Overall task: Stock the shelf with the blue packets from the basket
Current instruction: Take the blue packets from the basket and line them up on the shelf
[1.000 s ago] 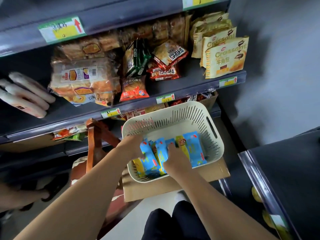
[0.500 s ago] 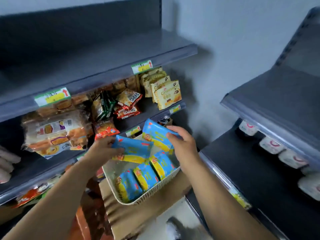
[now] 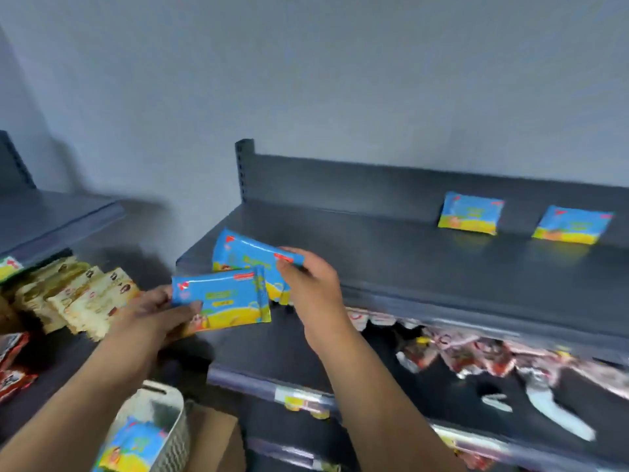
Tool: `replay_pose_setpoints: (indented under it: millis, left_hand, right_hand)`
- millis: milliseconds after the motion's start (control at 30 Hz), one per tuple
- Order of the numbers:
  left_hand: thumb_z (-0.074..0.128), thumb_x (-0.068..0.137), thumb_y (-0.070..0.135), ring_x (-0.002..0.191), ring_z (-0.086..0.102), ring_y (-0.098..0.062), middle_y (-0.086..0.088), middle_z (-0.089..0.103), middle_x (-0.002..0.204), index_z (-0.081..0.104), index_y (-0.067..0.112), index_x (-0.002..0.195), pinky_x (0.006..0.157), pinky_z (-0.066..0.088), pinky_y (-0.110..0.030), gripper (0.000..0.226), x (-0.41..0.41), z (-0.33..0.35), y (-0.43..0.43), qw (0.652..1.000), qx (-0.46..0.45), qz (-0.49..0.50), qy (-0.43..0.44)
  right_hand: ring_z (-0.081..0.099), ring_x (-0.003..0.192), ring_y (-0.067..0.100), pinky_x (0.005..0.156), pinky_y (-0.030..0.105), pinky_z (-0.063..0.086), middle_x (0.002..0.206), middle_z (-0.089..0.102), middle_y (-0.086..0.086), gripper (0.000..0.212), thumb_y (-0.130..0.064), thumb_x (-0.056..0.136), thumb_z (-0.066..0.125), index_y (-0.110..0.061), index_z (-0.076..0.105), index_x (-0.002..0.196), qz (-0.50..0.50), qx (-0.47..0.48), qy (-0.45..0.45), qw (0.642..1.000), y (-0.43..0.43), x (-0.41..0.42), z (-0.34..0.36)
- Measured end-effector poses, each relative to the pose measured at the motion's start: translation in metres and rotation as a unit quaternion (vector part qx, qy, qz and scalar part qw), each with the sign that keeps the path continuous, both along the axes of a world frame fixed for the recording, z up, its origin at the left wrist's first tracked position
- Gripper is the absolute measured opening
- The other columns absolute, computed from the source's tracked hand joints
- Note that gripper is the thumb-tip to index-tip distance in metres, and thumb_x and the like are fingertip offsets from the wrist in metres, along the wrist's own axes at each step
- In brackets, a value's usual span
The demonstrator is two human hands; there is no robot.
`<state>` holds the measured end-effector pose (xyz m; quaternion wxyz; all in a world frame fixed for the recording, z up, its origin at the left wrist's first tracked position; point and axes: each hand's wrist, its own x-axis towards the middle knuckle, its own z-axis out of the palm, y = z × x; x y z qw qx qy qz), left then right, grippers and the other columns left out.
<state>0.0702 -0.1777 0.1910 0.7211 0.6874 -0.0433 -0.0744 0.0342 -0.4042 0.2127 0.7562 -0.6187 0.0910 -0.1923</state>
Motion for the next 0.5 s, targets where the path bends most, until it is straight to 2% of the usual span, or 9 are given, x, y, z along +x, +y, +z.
replay_pose_setpoints:
  millis: [67,167,200,300,367,433,500]
  left_hand:
    - [0.07,0.088,0.002,0.104,0.073,-0.036,-0.016,0.077,0.11,0.07,0.002,0.115,0.087,0.062,-0.033,0.027,0.006,0.021,-0.051,0.998,-0.005,-0.049,-0.025]
    - [0.07,0.088,-0.001,0.104,0.073,-0.036,-0.014,0.078,0.109,0.071,0.003,0.115,0.094,0.06,-0.041,0.027,0.004,0.054,-0.135,0.992,0.004,-0.116,-0.049]
    - [0.071,0.088,-0.001,0.102,0.074,-0.034,-0.014,0.078,0.107,0.072,0.003,0.113,0.093,0.061,-0.041,0.026,0.002,0.063,-0.163,0.989,0.007,-0.14,-0.055]
    - [0.075,0.086,-0.001,0.091,0.077,-0.023,-0.009,0.08,0.103,0.074,0.006,0.11,0.076,0.063,-0.028,0.025,-0.003,0.085,-0.249,0.976,0.026,-0.205,-0.064]
    - [0.076,0.085,-0.001,0.09,0.077,-0.021,-0.009,0.08,0.103,0.074,0.007,0.11,0.074,0.063,-0.028,0.026,-0.004,0.091,-0.304,0.968,0.03,-0.241,-0.058]
    - [0.078,0.084,0.001,0.091,0.077,-0.022,-0.009,0.079,0.105,0.074,0.008,0.111,0.079,0.064,-0.032,0.028,-0.002,0.092,-0.356,0.962,0.031,-0.264,-0.055]
    - [0.08,0.083,0.002,0.091,0.077,-0.021,-0.006,0.08,0.103,0.074,0.008,0.11,0.079,0.064,-0.032,0.028,0.001,0.09,-0.406,0.964,0.031,-0.26,-0.047]
  right_hand:
    - [0.069,0.079,0.005,0.068,0.02,0.055,0.096,0.077,0.001,0.016,-0.004,0.096,0.065,-0.011,0.076,0.106,-0.043,-0.001,-0.016,0.999,-0.045,-0.018,0.02]
    - [0.071,0.076,0.003,0.062,0.017,0.053,0.092,0.078,-0.002,0.017,-0.004,0.097,0.065,-0.013,0.076,0.106,-0.122,0.012,-0.038,0.992,-0.115,-0.045,0.041]
    - [0.073,0.078,0.005,0.063,0.018,0.055,0.093,0.078,-0.001,0.016,-0.004,0.097,0.065,-0.014,0.075,0.105,-0.151,0.009,-0.044,0.988,-0.138,-0.053,0.047]
    - [0.072,0.082,0.015,0.07,0.032,0.059,0.095,0.077,0.01,0.008,-0.01,0.097,0.066,-0.006,0.072,0.101,-0.229,-0.01,-0.05,0.972,-0.213,-0.073,0.058]
    - [0.07,0.082,0.023,0.072,0.041,0.058,0.099,0.074,0.022,0.014,-0.018,0.096,0.069,-0.004,0.069,0.096,-0.271,-0.027,-0.046,0.961,-0.263,-0.084,0.063]
    - [0.075,0.091,0.029,0.079,0.046,0.061,0.096,0.077,0.013,0.006,-0.015,0.096,0.068,-0.014,0.074,0.094,-0.296,-0.037,-0.055,0.953,-0.312,-0.093,0.07]
    - [0.074,0.089,0.03,0.079,0.045,0.061,0.084,0.076,0.0,0.01,-0.013,0.095,0.07,-0.021,0.075,0.091,-0.324,-0.061,-0.055,0.942,-0.359,-0.096,0.077]
